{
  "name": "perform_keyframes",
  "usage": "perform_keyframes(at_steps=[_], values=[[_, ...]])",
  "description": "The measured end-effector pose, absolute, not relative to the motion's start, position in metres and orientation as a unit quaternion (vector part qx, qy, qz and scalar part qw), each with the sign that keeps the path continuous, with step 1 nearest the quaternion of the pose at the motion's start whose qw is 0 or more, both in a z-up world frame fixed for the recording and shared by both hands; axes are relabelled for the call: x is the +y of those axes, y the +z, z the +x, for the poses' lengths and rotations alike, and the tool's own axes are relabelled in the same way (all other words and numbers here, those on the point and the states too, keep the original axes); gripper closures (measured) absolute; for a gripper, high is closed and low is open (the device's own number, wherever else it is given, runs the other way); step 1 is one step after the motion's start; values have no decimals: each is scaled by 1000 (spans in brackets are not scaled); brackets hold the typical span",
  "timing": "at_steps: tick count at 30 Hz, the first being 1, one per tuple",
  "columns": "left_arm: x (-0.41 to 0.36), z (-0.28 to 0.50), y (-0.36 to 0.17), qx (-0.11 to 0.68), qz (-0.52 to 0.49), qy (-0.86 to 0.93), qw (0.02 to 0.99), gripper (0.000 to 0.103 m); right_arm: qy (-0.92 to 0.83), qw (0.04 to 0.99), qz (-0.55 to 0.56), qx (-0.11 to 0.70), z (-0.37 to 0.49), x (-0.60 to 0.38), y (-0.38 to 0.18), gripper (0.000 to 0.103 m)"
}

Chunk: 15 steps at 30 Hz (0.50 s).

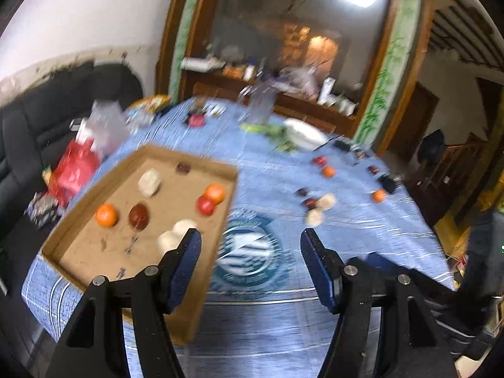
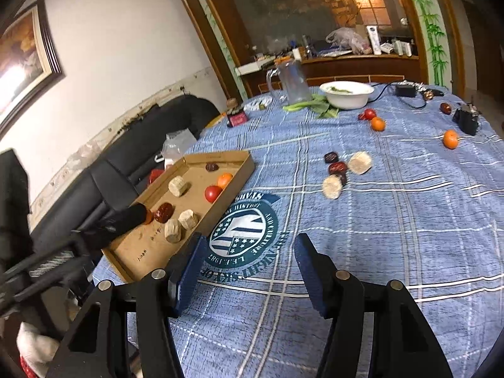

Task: Organize fruits
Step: 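Withdraw both open tools from the tray and raise them over the table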

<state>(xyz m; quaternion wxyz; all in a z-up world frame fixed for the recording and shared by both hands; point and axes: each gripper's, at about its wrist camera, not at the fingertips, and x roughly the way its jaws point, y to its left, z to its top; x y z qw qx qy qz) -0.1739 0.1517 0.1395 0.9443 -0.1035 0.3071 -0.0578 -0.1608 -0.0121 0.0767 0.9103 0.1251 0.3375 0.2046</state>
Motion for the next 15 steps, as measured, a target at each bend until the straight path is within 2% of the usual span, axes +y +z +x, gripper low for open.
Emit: perform_keyframes(at_steps=[7, 13, 15], values=[[123, -208, 186, 253, -70, -98, 960, 34, 181, 929, 139, 291, -189, -51, 112, 36], [129, -248, 240, 194, -31, -100, 975, 29, 131, 958, 101, 236, -215, -92, 180, 36], [136, -261, 264, 166, -10, -93, 982, 26, 108, 967, 84, 217, -221, -109, 214, 31]])
